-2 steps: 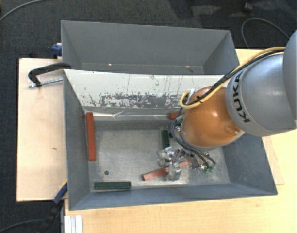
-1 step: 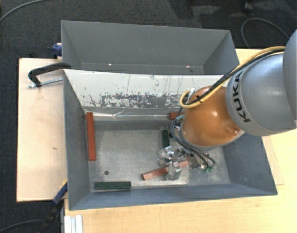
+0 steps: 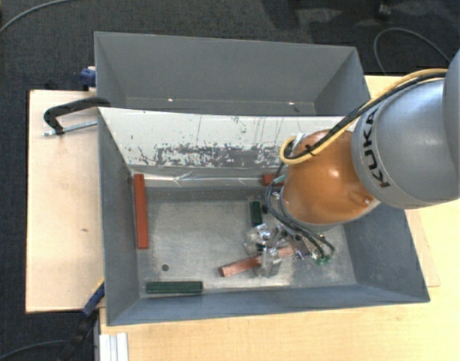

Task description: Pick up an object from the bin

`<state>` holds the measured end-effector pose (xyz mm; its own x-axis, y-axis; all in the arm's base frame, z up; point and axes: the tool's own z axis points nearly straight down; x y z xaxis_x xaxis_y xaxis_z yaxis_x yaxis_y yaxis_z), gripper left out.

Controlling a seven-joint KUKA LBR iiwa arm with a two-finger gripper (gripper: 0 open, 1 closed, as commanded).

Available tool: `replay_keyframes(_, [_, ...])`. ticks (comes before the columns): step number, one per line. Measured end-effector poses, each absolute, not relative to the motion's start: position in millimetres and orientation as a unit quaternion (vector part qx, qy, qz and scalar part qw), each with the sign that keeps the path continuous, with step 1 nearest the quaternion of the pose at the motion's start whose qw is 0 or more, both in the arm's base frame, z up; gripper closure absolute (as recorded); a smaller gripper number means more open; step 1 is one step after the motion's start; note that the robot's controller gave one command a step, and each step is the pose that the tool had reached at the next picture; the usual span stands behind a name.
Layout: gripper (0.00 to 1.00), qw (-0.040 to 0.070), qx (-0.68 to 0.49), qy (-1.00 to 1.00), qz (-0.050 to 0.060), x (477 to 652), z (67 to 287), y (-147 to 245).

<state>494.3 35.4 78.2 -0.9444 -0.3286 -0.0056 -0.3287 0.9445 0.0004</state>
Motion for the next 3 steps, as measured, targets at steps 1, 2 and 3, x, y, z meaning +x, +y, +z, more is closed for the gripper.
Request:
replay_keyframes(1, [1.00, 0.003, -0.166, 0.986, 0.001, 495.7, 86, 36])
replay_keyframes(2, [1.00, 0.005, -0.166, 0.986, 0.000, 498.3, 138, 37])
replay_keyframes(3, [1.00, 0.003, -0.165, 0.986, 0.000, 499.6, 143, 38])
